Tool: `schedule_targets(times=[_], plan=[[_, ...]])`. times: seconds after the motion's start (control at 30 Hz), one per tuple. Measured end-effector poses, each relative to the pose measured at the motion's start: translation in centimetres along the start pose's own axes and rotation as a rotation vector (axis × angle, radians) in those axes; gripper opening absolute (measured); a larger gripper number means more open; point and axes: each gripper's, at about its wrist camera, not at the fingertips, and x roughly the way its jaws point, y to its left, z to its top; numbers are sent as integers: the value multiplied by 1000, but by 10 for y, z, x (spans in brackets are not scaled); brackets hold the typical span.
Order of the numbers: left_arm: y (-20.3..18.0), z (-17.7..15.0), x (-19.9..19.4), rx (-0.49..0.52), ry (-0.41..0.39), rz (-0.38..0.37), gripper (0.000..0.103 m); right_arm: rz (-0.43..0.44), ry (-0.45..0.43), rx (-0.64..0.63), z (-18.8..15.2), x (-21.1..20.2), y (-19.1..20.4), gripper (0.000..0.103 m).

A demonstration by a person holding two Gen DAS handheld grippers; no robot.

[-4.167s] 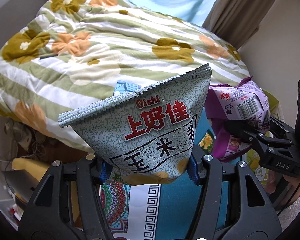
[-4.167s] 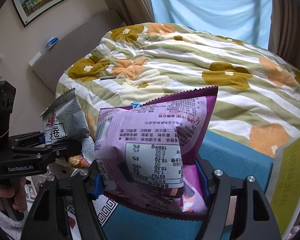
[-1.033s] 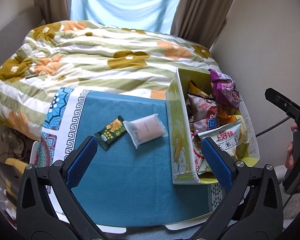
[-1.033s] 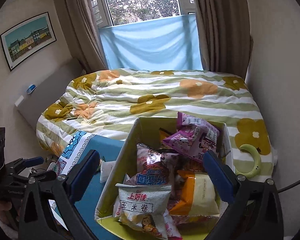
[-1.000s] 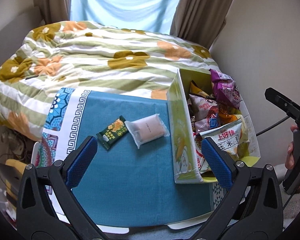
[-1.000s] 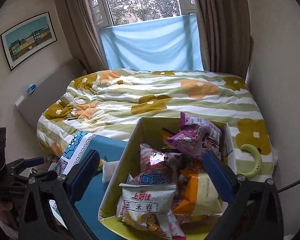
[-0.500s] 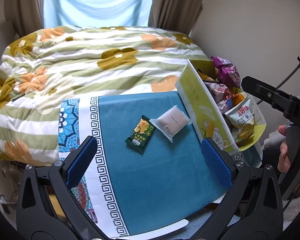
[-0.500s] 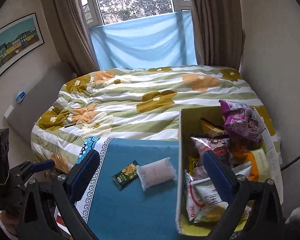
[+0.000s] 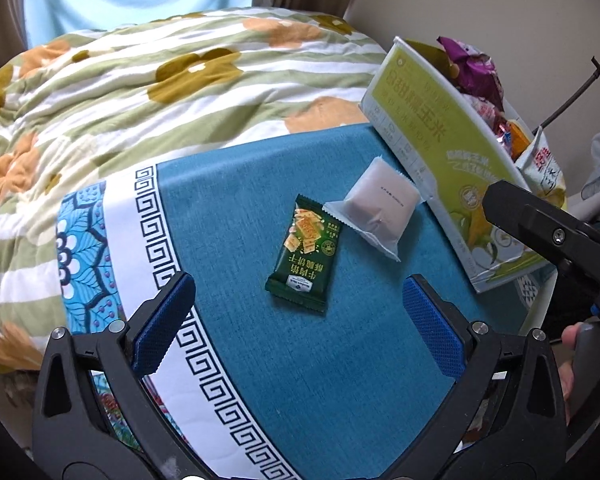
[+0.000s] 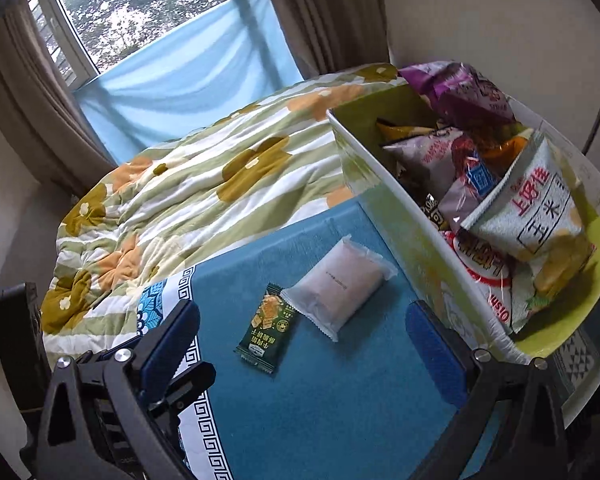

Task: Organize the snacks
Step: 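Withdraw both open tools from the box toward the green packet and white pouch, then grasp the green cracker packet with the left tool while the right tool grasps the white pouch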

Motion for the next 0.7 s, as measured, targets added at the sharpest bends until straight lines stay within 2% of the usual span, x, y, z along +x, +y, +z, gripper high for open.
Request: schedule_targets(times=[0.1,0.17,0.3,0.4,0.57,0.7], plan=[[1,0,32,32,11,19,97,-29,-17,46,-11,20,-4,102],[-1,1,51,55,22,27,83,-39,-20,78,-15,35,-7,102],[-8,2,78,86,33,20,78,-52,-14,141,-19,58,-11,102],[-9,5,89,103,32,15,76,-64,-28,194,-20,64,-18,102],[-12,8,95,168,21,52,62,-64,-18,219,-19,74,-26,102],[-8,9,93,181,18,50,59,-67,-8,231,-19,81,-28,102]])
